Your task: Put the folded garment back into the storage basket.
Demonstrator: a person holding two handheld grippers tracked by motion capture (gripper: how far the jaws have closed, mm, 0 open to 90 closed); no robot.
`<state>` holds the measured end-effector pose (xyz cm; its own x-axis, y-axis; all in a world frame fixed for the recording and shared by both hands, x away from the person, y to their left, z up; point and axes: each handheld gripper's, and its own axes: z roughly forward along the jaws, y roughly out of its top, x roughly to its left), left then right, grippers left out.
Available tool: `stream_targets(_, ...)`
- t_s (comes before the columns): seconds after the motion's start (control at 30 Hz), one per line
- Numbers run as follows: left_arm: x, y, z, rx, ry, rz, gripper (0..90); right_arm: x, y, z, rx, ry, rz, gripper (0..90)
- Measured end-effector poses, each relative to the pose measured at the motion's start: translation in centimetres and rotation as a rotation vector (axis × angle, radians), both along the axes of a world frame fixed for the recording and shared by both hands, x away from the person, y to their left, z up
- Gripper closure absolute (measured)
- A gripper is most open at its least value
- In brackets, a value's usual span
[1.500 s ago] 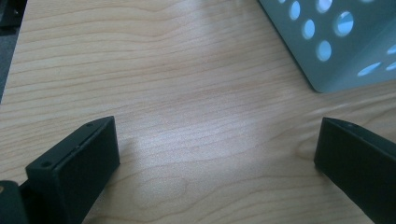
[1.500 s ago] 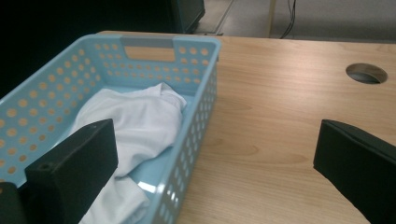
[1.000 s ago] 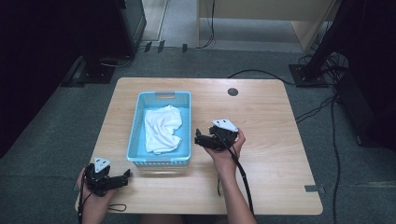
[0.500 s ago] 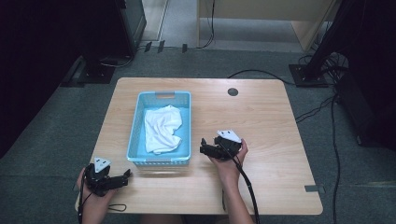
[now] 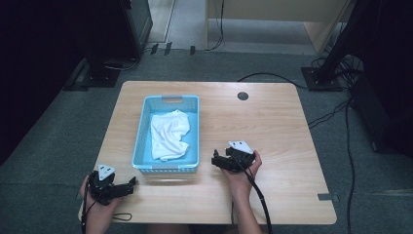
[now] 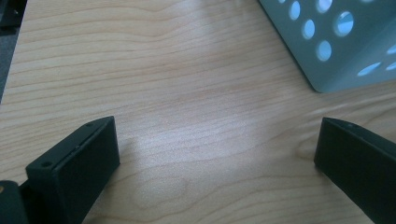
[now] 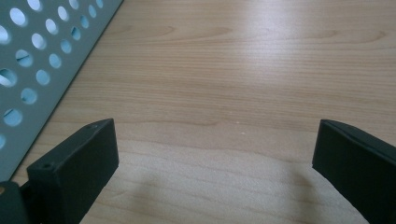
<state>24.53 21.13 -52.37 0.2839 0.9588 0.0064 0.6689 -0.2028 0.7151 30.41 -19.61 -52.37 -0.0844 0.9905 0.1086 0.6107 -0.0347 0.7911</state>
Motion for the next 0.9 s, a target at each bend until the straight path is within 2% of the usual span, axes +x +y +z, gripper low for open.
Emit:
stream_targets(0.27,0.0,0.0,0.0,0.002,0.002,-0.001,0.0,-0.2,-0.3,0.0,0.01,0.001,0.0,0.0)
stream_targets(0.4,0.0,0.0,0.0,0.001,0.001,0.0,0.0,-0.2,-1.0,-0.1,0.067,0.011,-0.05,0.0)
stream_targets(0.53,0.0,0.0,0.0,0.003,0.002,-0.001,0.0,-0.1,-1.5,-0.2,0.102,0.037,-0.059,0.0)
stream_targets(0.63,0.0,0.0,0.0,0.002,0.002,-0.001,0.0,-0.1,-1.6,-0.2,0.097,0.054,-0.053,0.0)
stream_targets(0.8,0.0,0.0,0.0,0.003,0.002,-0.001,0.0,-0.4,-1.8,-0.2,0.05,0.069,-0.042,0.0)
stream_targets(0.9,0.0,0.0,0.0,0.001,0.001,0.0,0.0,-0.6,-2.2,-0.3,0.069,0.063,-0.04,0.0)
